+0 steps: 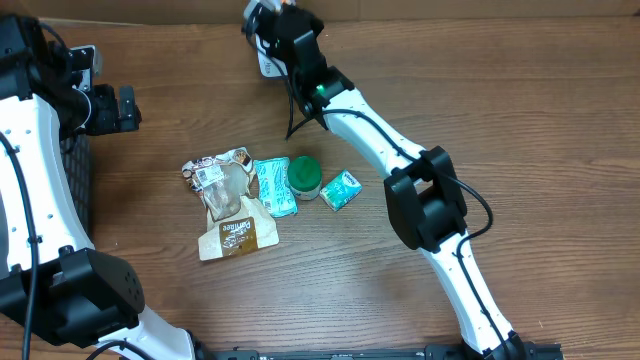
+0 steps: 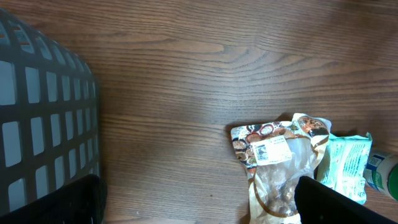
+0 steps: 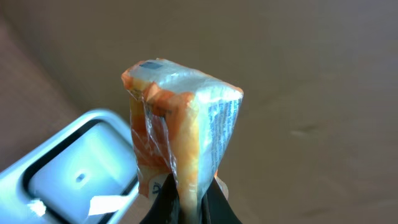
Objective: Scan the item barcode
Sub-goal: 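Hold the orange pack in front of the white scanner, then carry the orange pack right and set it on the table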
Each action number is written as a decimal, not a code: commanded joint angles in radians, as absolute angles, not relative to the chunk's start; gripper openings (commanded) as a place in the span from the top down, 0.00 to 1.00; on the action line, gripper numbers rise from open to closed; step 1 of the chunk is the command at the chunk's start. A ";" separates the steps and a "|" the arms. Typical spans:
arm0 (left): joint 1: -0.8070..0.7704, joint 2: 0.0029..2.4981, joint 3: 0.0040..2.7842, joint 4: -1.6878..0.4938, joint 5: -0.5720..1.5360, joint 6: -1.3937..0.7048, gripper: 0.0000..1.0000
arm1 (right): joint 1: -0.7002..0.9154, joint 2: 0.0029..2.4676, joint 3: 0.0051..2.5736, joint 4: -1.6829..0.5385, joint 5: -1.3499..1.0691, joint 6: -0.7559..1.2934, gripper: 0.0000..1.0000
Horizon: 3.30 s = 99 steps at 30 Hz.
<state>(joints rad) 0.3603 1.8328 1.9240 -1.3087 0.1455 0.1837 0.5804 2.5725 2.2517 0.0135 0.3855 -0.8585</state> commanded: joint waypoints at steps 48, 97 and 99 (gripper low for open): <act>0.360 1.831 1.925 -1.308 0.146 0.196 0.00 | 0.402 1.938 2.246 -1.285 0.018 0.349 0.96; 0.360 1.831 1.925 -1.308 0.146 0.196 0.00 | -0.046 1.958 1.649 -1.251 -0.385 0.234 0.48; 0.360 1.831 1.925 -1.308 0.146 0.196 0.00 | 0.008 1.959 1.642 -1.243 -0.387 0.235 0.48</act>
